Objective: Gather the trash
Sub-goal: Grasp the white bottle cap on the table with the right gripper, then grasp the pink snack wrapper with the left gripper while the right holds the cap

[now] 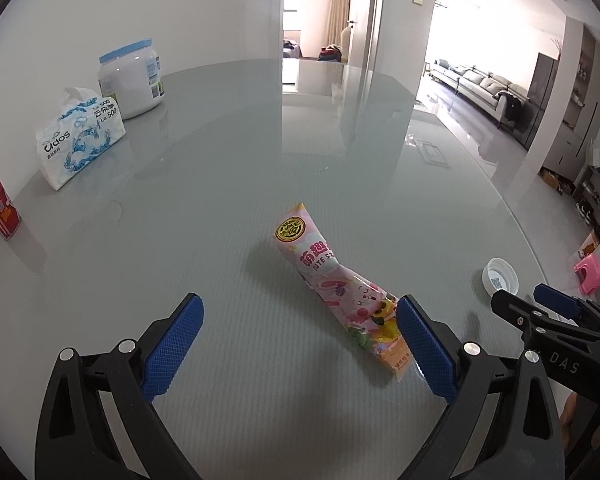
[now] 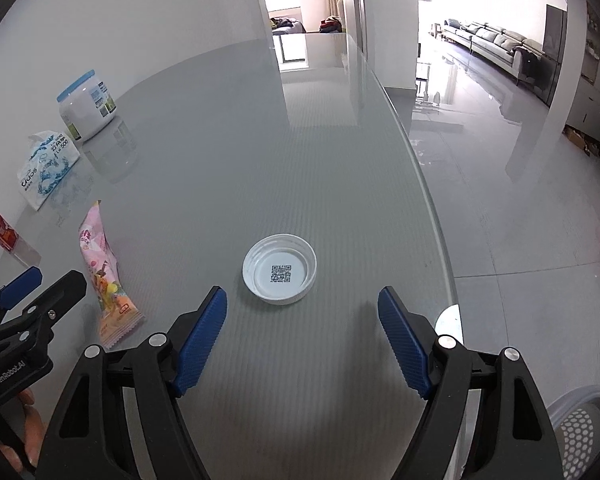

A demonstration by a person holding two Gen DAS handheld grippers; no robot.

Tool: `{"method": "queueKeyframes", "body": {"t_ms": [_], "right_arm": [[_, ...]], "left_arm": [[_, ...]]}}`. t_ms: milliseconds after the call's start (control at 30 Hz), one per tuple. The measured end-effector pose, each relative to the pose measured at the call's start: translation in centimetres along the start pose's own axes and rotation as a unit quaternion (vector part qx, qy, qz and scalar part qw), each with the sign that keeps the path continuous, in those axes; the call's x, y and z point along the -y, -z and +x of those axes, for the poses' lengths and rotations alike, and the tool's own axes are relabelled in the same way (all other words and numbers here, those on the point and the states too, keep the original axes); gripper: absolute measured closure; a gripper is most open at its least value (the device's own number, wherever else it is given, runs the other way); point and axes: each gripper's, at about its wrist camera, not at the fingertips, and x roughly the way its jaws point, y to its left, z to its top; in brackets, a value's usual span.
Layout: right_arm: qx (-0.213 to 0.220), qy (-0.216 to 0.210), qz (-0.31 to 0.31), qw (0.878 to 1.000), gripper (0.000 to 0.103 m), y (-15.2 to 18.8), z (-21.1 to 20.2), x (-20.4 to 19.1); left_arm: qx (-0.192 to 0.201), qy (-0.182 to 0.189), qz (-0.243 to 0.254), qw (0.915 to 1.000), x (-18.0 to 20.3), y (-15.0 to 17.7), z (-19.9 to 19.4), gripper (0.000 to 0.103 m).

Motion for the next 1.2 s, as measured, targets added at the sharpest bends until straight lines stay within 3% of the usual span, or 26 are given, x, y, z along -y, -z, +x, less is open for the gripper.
{"method": "queueKeyframes", "body": {"t_ms": [133,400,567,833,1200], "right_arm": [[0.0,0.008,-0.006,1.0,0.028,-0.5,0.5,-0.5],[0.011,0.032,-0.039,0.999,0.065,-0.5,0.7,-1.7],[0.011,0.0,-0.005,1.0,0.065,-0.1,-0.2,-0.1],[0.024,-0.011,0.012,1.0,0.065,0.6,-1.6,0.7],[0.032,-0.018,0.021,0.999,0.065,1.7,-3.0,1.3]], "left_arm": [[-0.005,0.003,0.0,1.0,-0.1,0.0,0.2,0.008],[-0.012,0.013,-0.007,0.9998,-0.2,-0.1,0.4,0.008],[-0.023,0.018,-0.016,0.9995,-0.3,-0.2,0.9,0.008],[-0.05,0.037,-0.045,0.997,-0.3,-0.6,2.2,0.008],[-0.068,0.002,-0.038,0.997,1.1,-1.2,4.5,0.008]]}}
